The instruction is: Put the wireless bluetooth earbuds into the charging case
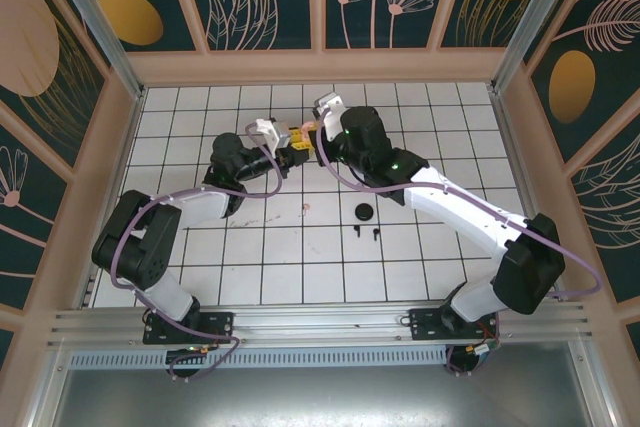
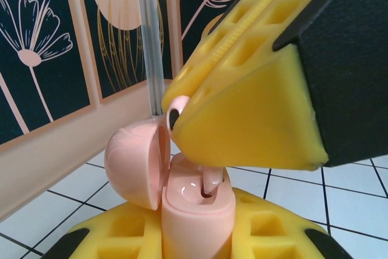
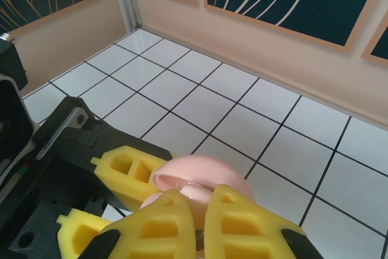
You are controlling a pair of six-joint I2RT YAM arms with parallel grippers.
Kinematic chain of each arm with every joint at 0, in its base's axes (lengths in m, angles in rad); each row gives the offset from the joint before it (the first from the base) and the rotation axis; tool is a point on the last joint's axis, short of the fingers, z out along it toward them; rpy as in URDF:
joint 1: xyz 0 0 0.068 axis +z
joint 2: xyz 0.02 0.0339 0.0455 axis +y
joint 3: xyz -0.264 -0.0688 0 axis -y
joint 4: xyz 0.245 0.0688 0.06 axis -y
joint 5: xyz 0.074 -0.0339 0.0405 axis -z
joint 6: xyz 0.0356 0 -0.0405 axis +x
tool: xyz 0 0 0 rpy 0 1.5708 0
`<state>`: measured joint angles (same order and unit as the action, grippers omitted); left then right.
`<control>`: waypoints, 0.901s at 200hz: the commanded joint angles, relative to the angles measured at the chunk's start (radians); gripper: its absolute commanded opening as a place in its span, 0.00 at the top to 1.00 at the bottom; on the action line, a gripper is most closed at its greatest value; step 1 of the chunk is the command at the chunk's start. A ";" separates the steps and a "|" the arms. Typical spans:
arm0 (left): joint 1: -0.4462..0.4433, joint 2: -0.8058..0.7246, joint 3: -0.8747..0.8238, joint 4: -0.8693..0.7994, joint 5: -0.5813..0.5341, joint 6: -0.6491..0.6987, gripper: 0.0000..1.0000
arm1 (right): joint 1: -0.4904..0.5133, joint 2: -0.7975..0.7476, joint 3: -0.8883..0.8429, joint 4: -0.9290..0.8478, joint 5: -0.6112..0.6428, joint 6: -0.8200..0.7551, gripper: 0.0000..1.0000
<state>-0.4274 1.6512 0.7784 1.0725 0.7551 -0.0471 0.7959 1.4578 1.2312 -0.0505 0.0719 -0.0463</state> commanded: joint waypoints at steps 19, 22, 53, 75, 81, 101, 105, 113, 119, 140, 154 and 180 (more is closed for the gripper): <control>-0.004 0.010 0.045 0.051 0.000 -0.021 1.00 | 0.010 -0.028 -0.027 -0.025 0.009 0.000 0.92; -0.004 0.010 0.045 0.048 0.000 -0.021 1.00 | 0.011 -0.026 -0.027 -0.026 0.009 -0.005 0.92; -0.004 0.012 0.055 0.027 0.001 -0.018 1.00 | 0.037 0.011 0.016 -0.059 0.025 -0.062 0.92; -0.004 0.015 0.052 0.028 0.001 -0.022 1.00 | 0.064 0.052 0.063 -0.093 0.065 -0.108 0.92; -0.004 0.016 0.051 0.030 0.002 -0.025 1.00 | 0.072 0.060 0.072 -0.098 0.076 -0.117 0.92; -0.004 0.018 0.050 0.033 0.001 -0.028 1.00 | 0.084 0.086 0.101 -0.120 0.098 -0.146 0.92; -0.004 0.019 0.050 0.033 0.003 -0.028 1.00 | 0.087 0.091 0.106 -0.125 0.102 -0.151 0.92; -0.004 0.019 0.050 0.031 0.002 -0.028 1.00 | 0.091 0.099 0.116 -0.135 0.113 -0.157 0.91; -0.004 0.019 0.052 0.028 0.001 -0.027 1.00 | 0.091 0.104 0.123 -0.142 0.115 -0.160 0.90; -0.003 0.021 0.052 0.024 0.003 -0.025 1.00 | 0.095 0.120 0.147 -0.160 0.126 -0.159 0.82; -0.004 0.021 0.049 0.026 0.002 -0.025 1.00 | 0.095 0.128 0.167 -0.171 0.130 -0.151 0.78; -0.004 0.022 0.044 0.028 -0.003 -0.026 1.00 | 0.095 0.145 0.211 -0.196 0.147 -0.125 0.73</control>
<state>-0.4213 1.6672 0.7891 1.0496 0.7437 -0.0612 0.8631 1.5711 1.3857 -0.1932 0.2382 -0.1879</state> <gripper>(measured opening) 0.226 0.257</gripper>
